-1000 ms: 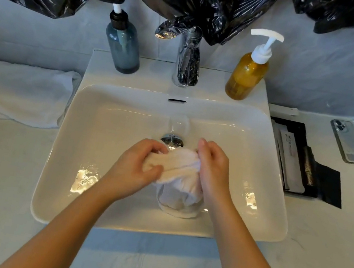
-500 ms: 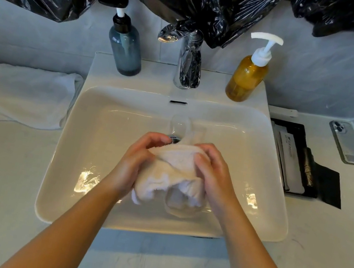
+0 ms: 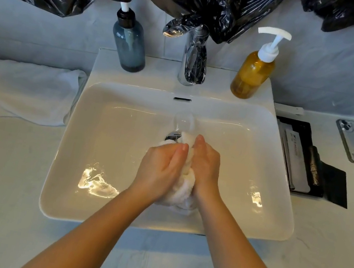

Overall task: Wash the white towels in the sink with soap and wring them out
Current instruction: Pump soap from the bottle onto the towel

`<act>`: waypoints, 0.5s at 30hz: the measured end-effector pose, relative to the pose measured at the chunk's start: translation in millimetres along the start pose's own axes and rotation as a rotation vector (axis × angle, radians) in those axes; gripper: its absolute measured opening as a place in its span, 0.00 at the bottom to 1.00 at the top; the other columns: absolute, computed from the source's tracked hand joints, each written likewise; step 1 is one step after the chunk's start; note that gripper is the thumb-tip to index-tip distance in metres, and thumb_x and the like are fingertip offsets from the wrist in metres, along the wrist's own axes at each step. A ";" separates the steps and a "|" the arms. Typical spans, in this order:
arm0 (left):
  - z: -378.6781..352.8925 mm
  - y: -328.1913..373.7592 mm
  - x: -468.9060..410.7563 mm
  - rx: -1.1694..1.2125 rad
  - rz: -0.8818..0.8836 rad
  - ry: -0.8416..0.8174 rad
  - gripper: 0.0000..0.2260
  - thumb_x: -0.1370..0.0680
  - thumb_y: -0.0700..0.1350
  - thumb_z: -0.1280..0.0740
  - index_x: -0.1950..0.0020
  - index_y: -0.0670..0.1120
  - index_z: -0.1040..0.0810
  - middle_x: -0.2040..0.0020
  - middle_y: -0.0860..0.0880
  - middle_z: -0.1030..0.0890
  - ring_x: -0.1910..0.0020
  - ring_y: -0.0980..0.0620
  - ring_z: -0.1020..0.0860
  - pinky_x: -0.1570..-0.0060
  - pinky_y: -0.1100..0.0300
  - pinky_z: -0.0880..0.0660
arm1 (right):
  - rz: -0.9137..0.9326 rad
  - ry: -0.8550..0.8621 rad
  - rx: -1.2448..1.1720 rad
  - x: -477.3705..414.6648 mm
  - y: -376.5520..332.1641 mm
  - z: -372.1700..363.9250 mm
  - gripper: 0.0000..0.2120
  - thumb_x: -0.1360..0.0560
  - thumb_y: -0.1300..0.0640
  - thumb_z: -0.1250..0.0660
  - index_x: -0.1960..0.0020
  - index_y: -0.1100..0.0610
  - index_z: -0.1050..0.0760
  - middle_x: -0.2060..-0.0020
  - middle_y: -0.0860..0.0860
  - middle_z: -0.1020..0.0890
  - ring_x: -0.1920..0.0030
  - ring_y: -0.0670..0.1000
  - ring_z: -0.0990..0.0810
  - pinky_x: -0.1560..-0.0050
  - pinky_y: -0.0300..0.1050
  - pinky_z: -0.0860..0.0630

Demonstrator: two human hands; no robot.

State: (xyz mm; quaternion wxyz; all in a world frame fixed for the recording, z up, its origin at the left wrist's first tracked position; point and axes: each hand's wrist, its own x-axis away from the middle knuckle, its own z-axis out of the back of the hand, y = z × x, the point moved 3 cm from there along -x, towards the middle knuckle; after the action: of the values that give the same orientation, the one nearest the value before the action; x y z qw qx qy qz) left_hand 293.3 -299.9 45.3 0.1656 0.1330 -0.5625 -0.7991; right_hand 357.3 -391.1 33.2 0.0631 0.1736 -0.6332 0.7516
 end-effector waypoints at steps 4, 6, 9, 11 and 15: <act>17.5 -3.5 -14.8 0.078 0.149 0.175 0.21 0.18 0.48 0.41 0.71 0.47 0.37 0.75 0.56 0.36 0.72 0.56 0.38 0.69 0.56 0.39 | 0.086 -0.013 -0.007 13.2 -8.5 8.3 0.22 0.16 0.54 0.42 0.70 0.53 0.32 0.79 0.42 0.28 0.75 0.41 0.31 0.69 0.38 0.33; 14.9 -8.5 -23.6 0.082 0.236 0.236 0.22 0.17 0.44 0.41 0.71 0.50 0.40 0.77 0.55 0.38 0.74 0.56 0.40 0.69 0.56 0.40 | 0.121 -0.048 0.048 34.3 -9.6 -1.4 0.24 0.17 0.54 0.41 0.72 0.50 0.32 0.80 0.41 0.27 0.75 0.39 0.31 0.69 0.35 0.33; -1.9 -9.0 -21.9 0.106 0.266 0.150 0.22 0.18 0.43 0.41 0.73 0.51 0.38 0.77 0.55 0.36 0.74 0.55 0.38 0.70 0.58 0.39 | 0.200 0.028 0.112 47.4 -9.4 -12.6 0.25 0.17 0.54 0.41 0.73 0.48 0.33 0.79 0.43 0.28 0.74 0.40 0.27 0.68 0.35 0.32; -4.7 -8.8 -17.4 0.080 0.265 0.099 0.20 0.19 0.44 0.40 0.72 0.50 0.33 0.77 0.53 0.31 0.75 0.56 0.34 0.71 0.60 0.36 | 0.232 0.069 0.109 39.6 -8.2 -13.2 0.25 0.17 0.55 0.41 0.73 0.48 0.33 0.78 0.44 0.29 0.74 0.41 0.27 0.68 0.36 0.31; -3.6 -4.0 -1.7 0.051 0.193 0.087 0.18 0.24 0.55 0.43 0.69 0.45 0.28 0.73 0.47 0.26 0.71 0.52 0.29 0.68 0.54 0.32 | 0.168 0.061 0.145 11.4 -7.0 -4.9 0.27 0.17 0.57 0.40 0.75 0.49 0.38 0.82 0.45 0.33 0.75 0.45 0.34 0.68 0.42 0.36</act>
State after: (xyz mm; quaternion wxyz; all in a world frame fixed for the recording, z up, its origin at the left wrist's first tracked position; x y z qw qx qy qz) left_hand 295.8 -301.1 40.4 0.2624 0.1168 -0.5850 -0.7585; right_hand 348.0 -386.4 42.8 0.0062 0.1010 -0.5872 0.8031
